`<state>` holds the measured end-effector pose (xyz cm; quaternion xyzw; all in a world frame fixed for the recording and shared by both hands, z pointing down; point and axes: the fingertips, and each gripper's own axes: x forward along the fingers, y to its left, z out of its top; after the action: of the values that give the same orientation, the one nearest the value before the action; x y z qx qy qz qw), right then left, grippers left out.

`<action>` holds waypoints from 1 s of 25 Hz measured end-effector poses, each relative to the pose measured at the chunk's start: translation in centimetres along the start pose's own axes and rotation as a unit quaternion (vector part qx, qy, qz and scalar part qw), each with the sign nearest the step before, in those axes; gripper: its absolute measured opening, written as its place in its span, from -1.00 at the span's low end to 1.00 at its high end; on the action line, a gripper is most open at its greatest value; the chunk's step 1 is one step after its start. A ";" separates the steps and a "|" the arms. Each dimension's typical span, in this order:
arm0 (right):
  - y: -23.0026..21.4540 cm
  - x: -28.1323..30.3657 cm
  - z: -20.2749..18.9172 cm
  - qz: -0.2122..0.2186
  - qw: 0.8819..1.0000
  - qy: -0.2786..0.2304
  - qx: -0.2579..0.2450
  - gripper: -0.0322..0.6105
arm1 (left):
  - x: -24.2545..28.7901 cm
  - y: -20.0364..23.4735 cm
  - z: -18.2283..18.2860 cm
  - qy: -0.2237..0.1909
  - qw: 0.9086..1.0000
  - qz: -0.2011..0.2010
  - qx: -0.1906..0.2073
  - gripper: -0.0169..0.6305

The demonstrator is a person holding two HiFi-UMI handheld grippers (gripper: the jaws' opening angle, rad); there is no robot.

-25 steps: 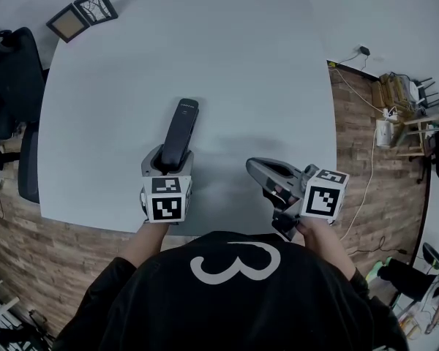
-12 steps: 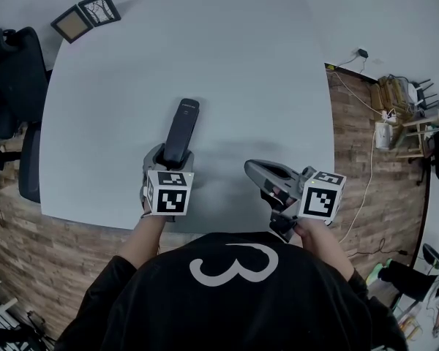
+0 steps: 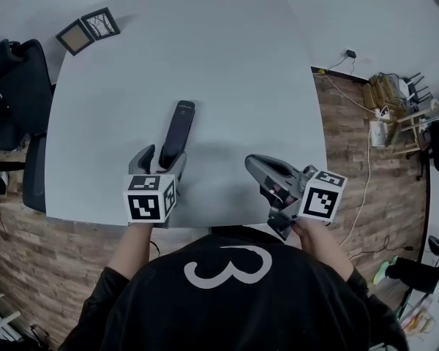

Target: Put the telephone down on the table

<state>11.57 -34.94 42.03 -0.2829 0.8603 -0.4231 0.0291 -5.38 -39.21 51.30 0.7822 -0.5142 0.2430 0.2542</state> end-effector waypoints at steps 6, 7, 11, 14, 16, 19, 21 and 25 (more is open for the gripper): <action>6.2 -0.1 -0.7 0.048 0.998 0.004 -0.050 -0.89 | -7.9 -2.5 2.7 -0.052 0.992 -0.090 -0.078 -0.44; 7.5 -0.1 -1.0 0.057 0.996 0.006 -0.062 -0.89 | -9.4 -3.3 3.1 -0.066 0.988 -0.112 -0.079 -0.69; 12.2 -0.2 -2.9 0.084 0.990 0.018 -0.109 -0.89 | -15.8 -6.3 4.2 -0.121 0.971 -0.190 -0.077 -0.91; 15.0 -0.4 -4.6 0.093 0.986 0.025 -0.138 -0.89 | -19.9 -7.6 4.0 -0.144 0.963 -0.221 -0.059 -0.91; 16.7 -0.7 -5.6 0.098 0.983 0.027 -0.154 -0.89 | -22.2 -8.6 3.6 -0.149 0.958 -0.240 -0.043 -0.91; 18.8 -1.3 -7.2 0.105 0.979 0.028 -0.171 -0.89 | -25.0 -9.5 2.3 -0.153 0.954 -0.257 -0.027 -0.91; 20.0 -1.8 -8.2 0.109 0.978 0.022 -0.176 -0.89 | -26.3 -9.7 1.3 -0.157 0.952 -0.262 -0.031 -0.91; 21.2 -2.2 -10.2 0.105 0.979 0.021 -0.175 -0.89 | -27.7 -9.9 -0.8 -0.149 0.952 -0.266 -0.029 -0.91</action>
<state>0.69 -16.36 32.33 -0.1833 0.9464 -0.2659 0.0054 -6.08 -16.48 32.71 0.9103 -0.3261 0.0325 0.2528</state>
